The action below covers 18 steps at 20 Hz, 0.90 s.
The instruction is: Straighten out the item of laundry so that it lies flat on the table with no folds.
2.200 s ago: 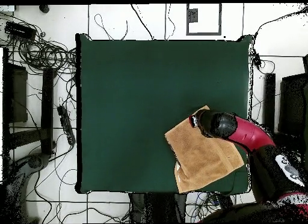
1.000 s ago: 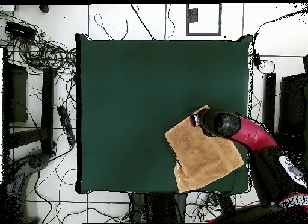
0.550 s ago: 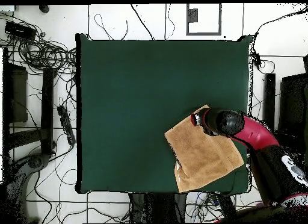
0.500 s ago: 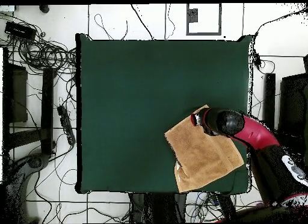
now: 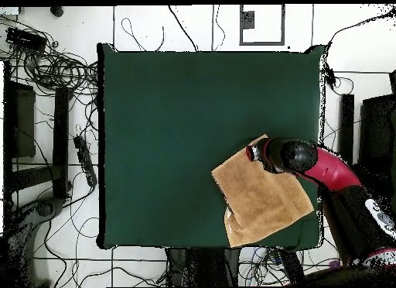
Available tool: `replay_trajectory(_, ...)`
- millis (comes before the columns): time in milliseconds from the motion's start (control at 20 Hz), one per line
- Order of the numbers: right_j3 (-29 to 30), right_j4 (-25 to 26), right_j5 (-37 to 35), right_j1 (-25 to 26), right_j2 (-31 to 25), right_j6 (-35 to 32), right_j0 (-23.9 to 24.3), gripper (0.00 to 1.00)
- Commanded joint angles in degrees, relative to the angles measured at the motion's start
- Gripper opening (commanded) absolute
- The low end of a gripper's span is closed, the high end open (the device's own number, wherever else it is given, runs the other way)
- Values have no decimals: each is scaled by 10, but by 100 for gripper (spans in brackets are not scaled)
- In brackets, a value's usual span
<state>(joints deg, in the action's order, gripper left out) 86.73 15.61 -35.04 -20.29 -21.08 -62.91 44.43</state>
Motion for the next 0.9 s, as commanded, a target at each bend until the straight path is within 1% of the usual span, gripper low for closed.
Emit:
replay_trajectory(50, -57, 45, 81, 102, -94, 43, -46, 0)
replay_trajectory(400, -86, 53, 40, 108, -100, 64, -53, 0)
replay_trajectory(650, -123, 61, 13, 123, -115, 96, -57, 0)
replay_trajectory(900, -155, 65, -37, 126, -110, 94, -73, 0)
